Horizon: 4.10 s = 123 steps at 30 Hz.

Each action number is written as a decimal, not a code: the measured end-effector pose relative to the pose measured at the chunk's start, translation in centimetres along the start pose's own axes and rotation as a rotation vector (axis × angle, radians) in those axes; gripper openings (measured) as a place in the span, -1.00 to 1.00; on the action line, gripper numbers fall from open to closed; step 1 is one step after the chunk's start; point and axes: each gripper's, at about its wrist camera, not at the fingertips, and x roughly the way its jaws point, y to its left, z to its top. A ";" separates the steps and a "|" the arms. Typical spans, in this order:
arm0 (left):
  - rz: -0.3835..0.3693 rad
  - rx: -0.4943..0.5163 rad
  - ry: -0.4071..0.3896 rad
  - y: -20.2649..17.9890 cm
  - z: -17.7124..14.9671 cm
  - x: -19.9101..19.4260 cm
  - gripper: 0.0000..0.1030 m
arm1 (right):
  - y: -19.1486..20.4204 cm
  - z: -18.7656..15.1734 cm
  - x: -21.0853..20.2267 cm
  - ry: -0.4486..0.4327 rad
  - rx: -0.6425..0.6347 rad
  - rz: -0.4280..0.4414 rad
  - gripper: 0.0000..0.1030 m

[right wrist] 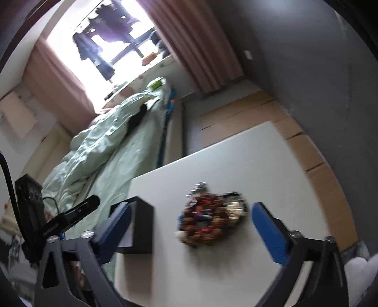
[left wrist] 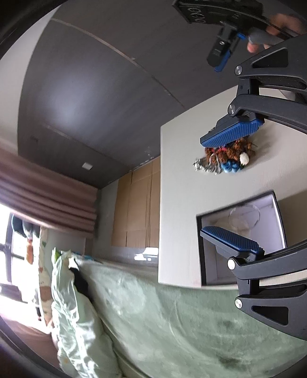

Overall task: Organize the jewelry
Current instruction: 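Close the left tool on the brown rudraksha bead bracelet, then lift the brown bead bracelet out of the heap with the left tool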

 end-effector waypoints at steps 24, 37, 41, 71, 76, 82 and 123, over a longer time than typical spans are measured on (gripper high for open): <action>-0.014 0.162 0.250 -7.9 -4.0 8.8 -0.04 | -8.3 -0.5 -0.7 0.082 0.121 0.048 0.88; 0.079 0.116 0.299 -7.6 -5.5 11.8 -0.23 | -7.8 -0.5 1.2 0.115 0.131 0.070 0.59; 0.026 0.010 0.316 -6.1 -5.5 12.3 -0.25 | -7.1 -0.7 1.8 0.133 0.116 0.069 0.59; -0.249 -0.082 0.079 -4.1 -0.1 3.8 -0.69 | -5.0 -1.3 5.9 0.235 0.099 0.130 0.10; -0.263 -0.091 0.039 -3.3 0.7 2.1 -0.69 | -4.2 -1.6 6.8 0.252 0.099 0.143 0.09; -0.261 -0.106 -0.010 -2.2 1.4 0.4 -0.69 | -3.6 -1.6 8.1 0.263 0.091 0.105 0.09; -0.375 -0.191 0.212 -1.2 -1.2 4.7 -0.69 | -3.1 -0.5 6.5 0.176 -0.004 0.005 -0.92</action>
